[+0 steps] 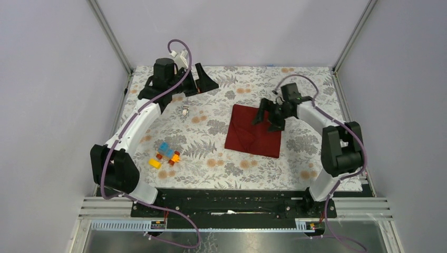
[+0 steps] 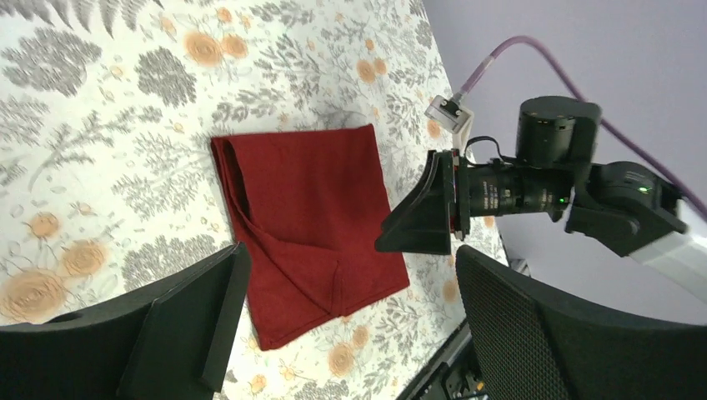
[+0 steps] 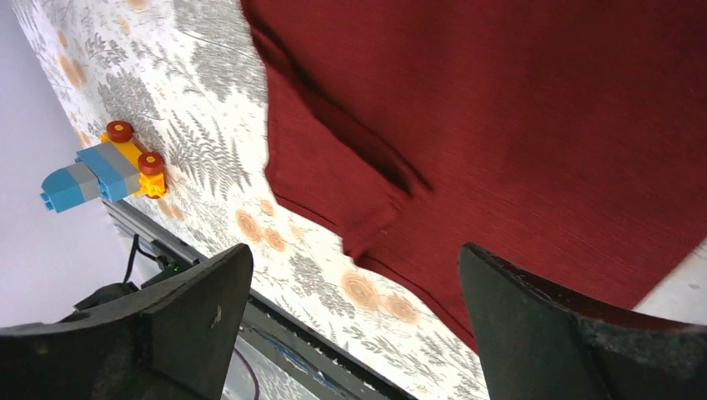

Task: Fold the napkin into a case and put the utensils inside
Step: Smooth out the square-folded napkin at the center of the board.

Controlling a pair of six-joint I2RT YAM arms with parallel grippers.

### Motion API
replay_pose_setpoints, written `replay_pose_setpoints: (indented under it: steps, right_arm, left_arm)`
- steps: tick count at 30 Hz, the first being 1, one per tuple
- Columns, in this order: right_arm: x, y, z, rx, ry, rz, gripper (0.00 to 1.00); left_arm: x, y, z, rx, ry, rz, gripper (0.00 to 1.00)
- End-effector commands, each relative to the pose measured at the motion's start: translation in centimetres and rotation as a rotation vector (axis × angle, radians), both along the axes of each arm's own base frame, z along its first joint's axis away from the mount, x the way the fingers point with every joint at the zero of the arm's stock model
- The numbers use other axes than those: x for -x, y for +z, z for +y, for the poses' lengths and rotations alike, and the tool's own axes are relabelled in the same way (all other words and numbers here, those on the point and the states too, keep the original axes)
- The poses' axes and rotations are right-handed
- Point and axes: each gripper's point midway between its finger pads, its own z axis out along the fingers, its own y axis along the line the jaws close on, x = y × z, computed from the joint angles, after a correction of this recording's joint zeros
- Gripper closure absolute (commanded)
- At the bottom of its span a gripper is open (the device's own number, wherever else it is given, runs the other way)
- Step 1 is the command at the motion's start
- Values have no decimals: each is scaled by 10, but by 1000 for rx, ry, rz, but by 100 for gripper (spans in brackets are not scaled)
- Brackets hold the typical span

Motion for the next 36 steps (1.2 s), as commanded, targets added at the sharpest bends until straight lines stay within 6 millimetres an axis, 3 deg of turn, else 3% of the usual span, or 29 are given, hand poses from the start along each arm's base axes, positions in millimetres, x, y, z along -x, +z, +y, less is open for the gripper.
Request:
replay_pose_setpoints:
  steps: [1,5,8,11,13,17,24,28,32,36]
  right_arm:
    - [22,-5,2,-213,-17,-1,1]
    - [34,-7,14,-361,-34,-35,13]
    - [39,-22,17,-393,-45,3,15]
    - [40,-36,15,-384,-70,12,16]
    - [41,-40,17,-397,-75,20,22]
    - [37,-44,21,-437,-101,40,32]
    - [33,-50,20,-425,-122,47,31]
    - [30,-44,28,-453,-111,39,33]
    - [32,-27,54,-475,-32,0,36]
    - [45,-11,97,-449,62,-43,37]
  left_arm:
    - [26,-12,-7,45,-25,55,1]
    - [70,-49,-15,8,-74,134,1]
    - [99,-67,-17,-36,-94,167,1]
    - [118,-74,-12,-48,-84,185,1]
    - [125,-71,-7,-48,-68,179,1]
    - [130,-59,-1,-59,-48,147,1]
    - [132,-40,4,-75,-40,112,1]
    - [132,-39,6,-79,-35,109,1]
    - [132,-37,8,-83,-18,98,1]
    - [129,-38,16,-103,32,74,1]
